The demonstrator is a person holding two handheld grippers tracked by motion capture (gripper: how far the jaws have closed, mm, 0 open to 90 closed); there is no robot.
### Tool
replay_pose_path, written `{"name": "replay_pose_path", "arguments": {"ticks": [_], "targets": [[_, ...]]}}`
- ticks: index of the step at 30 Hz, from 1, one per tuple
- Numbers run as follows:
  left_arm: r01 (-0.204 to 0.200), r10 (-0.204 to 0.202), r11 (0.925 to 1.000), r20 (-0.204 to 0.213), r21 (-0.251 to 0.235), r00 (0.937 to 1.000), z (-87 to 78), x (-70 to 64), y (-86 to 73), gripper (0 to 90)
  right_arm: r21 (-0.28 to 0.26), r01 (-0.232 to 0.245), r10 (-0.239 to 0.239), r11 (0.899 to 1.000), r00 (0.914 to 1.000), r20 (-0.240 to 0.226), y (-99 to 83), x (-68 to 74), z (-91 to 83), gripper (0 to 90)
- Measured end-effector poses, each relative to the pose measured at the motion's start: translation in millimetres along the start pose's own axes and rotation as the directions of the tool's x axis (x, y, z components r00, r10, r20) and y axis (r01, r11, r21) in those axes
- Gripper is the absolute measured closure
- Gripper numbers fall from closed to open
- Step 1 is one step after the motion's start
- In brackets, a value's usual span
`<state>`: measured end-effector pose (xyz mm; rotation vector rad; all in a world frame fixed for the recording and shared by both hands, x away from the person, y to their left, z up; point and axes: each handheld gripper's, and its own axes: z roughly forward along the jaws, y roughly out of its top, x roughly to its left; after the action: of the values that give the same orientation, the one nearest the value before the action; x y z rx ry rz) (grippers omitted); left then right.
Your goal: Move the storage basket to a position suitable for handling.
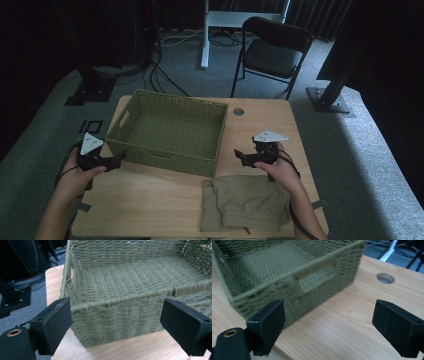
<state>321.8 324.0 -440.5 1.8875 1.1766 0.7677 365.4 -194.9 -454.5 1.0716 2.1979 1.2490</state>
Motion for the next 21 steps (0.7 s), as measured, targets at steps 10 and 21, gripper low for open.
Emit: {"name": "replay_pose_path", "arguments": {"ticks": [10, 21], "targets": [[0.034, -0.035, 0.9992, -0.043, -0.023, 0.9985, 18.1, 21.7, 11.6, 11.3, -0.02, 0.017, -0.018, 1.0, 0.9996, -0.022, 18.1, 17.1, 9.1, 10.8], [0.116, -0.115, 0.9933, -0.11, -0.003, 0.9872, 48.1, 51.5, 13.3, 15.6, -0.03, 0.0, -0.001, 1.0, 0.9999, -0.013, 30.4, 31.5, 25.1, 14.4]]}}
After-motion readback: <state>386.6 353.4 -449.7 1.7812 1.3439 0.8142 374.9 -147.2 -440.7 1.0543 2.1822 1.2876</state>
